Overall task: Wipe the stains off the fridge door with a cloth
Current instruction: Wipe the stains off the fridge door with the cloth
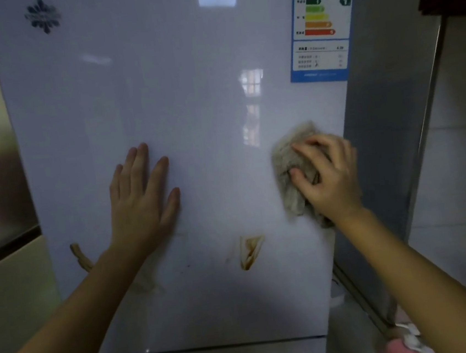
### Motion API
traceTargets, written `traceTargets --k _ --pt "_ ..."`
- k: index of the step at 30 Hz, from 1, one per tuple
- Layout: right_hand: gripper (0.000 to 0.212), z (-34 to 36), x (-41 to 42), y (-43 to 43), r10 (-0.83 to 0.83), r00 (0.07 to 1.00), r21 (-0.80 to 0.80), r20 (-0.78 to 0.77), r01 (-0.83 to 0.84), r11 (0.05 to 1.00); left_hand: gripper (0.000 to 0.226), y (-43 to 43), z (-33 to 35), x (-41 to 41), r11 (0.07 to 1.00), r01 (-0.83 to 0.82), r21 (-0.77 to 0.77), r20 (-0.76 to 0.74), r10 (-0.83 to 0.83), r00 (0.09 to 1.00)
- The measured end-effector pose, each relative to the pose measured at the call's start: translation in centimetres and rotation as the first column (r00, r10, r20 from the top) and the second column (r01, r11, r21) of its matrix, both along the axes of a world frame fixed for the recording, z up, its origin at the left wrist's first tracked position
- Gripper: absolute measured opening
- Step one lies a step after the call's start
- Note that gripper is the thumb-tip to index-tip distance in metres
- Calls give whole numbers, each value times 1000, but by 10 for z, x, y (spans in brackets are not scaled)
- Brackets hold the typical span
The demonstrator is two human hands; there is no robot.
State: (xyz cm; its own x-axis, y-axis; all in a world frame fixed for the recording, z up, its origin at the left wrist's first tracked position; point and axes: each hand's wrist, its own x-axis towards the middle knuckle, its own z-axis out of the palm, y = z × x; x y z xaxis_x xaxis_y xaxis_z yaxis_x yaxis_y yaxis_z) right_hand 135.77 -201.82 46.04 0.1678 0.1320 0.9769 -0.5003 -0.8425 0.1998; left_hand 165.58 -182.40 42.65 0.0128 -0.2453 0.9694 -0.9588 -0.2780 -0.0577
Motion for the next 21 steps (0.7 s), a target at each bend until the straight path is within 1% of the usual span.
traceTargets --k 2,4,5,7,9,10,11,12,14,16,18,19,21 --pt "37 15 0 0 10 998 29 61 -12 1000 59 -1 0 1 1000 -8 -3 8 8 1000" --pt "38 11 3 1 14 998 43 60 -16 999 59 -1 0 1 1000 -9 1 7 9 1000" --pt "38 0 5 0 11 1000 29 15 -11 1000 60 -1 0 1 1000 -8 5 3 8 1000" --pt "40 -30 6 -1 5 987 -65 -158 -15 998 60 -2 -1 1 1000 -9 11 -5 9 1000" --pt "39 -63 6 -3 -7 934 -179 -357 -62 982 60 -2 -1 1 1000 -15 7 -4 15 1000" --pt "38 -75 6 -4 -14 903 -215 -429 -87 973 60 -3 -1 1 1000 -18 4 0 18 1000" --pt "37 -81 4 -5 -20 882 -232 -470 -102 967 60 -3 -1 1 1000 -21 5 1 21 1000" --pt "37 -80 2 -5 -23 878 -235 -478 -103 967 60 -3 -2 0 1000 -21 8 -2 21 1000" --pt "39 -62 -5 -8 -29 919 -205 -392 -57 977 61 -2 -2 -1 1000 -13 20 -16 13 1000" --pt "39 -35 -14 -11 -33 973 -115 -228 7 993 61 -1 -2 -1 1000 -8 27 -20 8 1000" --pt "38 -17 -19 -11 -24 994 -22 -108 21 1000 61 -1 -1 -1 1000 -9 25 -17 10 1000" --pt "38 -16 -19 -10 -20 996 3 -84 21 1000 61 -1 -2 0 1000 -12 23 -14 13 1000" --pt "39 -28 -17 -9 -20 994 9 -103 21 1000 61 -2 -2 0 1000 -17 12 -3 17 1000"
